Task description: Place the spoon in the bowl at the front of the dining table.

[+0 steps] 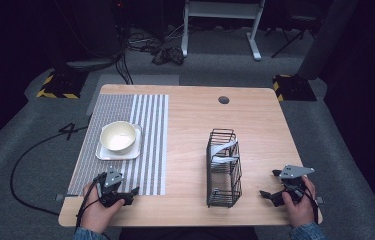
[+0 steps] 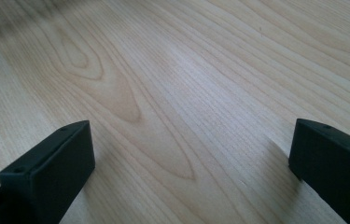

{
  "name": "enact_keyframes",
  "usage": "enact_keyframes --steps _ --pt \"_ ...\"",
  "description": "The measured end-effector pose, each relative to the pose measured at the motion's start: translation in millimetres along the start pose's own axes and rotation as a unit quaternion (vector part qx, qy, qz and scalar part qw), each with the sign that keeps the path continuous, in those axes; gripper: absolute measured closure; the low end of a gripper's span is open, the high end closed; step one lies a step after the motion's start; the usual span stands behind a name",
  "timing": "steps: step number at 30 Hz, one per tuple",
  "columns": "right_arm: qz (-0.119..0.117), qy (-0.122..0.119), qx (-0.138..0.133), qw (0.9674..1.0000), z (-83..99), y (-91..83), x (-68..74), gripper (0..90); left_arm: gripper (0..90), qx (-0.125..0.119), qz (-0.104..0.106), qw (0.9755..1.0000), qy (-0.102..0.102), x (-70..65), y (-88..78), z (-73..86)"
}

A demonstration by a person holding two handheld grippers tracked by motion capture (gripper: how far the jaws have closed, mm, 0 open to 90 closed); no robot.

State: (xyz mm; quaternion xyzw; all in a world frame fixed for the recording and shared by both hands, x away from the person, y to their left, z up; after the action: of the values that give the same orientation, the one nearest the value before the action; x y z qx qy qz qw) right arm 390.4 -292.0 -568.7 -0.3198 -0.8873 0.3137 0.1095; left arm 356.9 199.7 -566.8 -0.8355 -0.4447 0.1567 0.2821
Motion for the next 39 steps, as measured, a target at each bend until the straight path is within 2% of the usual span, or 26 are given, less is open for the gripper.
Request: enact_keyframes --steps 18,23,26,33,39 --pt "0.000 0.000 0.000 1.0000 0.0 0.0 0.0 0.2 20.2 -0.001 -0.004 1.0000 -0.002 -1.2 -0.9 0.1" --pt "0.000 0.000 0.000 1.0000 0.0 0.0 0.0 0.2 26.8 -0.001 -0.005 1.0000 -0.006 -3.2 -4.5 -1.1" --pt "0.000 0.000 0.000 1.0000 0.0 0.0 0.0 0.2 26.9 -0.005 -0.004 0.9999 -0.010 -5.4 -8.6 -5.5" --pt "0.000 0.000 0.000 1.0000 0.0 0.0 0.0 0.2 26.9 -0.015 0.020 0.9992 -0.029 -17.7 -16.0 -18.0" --pt "0.000 0.000 0.000 1.0000 0.0 0.0 0.0 0.2 26.4 -0.036 0.029 0.9987 -0.020 -27.8 -22.8 -32.9"
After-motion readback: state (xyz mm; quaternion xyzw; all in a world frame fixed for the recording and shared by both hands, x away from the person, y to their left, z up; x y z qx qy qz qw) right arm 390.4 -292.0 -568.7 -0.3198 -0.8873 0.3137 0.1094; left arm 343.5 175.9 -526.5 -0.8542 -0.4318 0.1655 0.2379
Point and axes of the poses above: each handheld gripper's, and its own axes: y roughly forward along the jaws, z roughly out of its underside, x roughly to its left, the point moved 9 cm from there along y, roughly forward along the jaws, and after that the axes turned 6 degrees about -x, right-handed, at the moved point
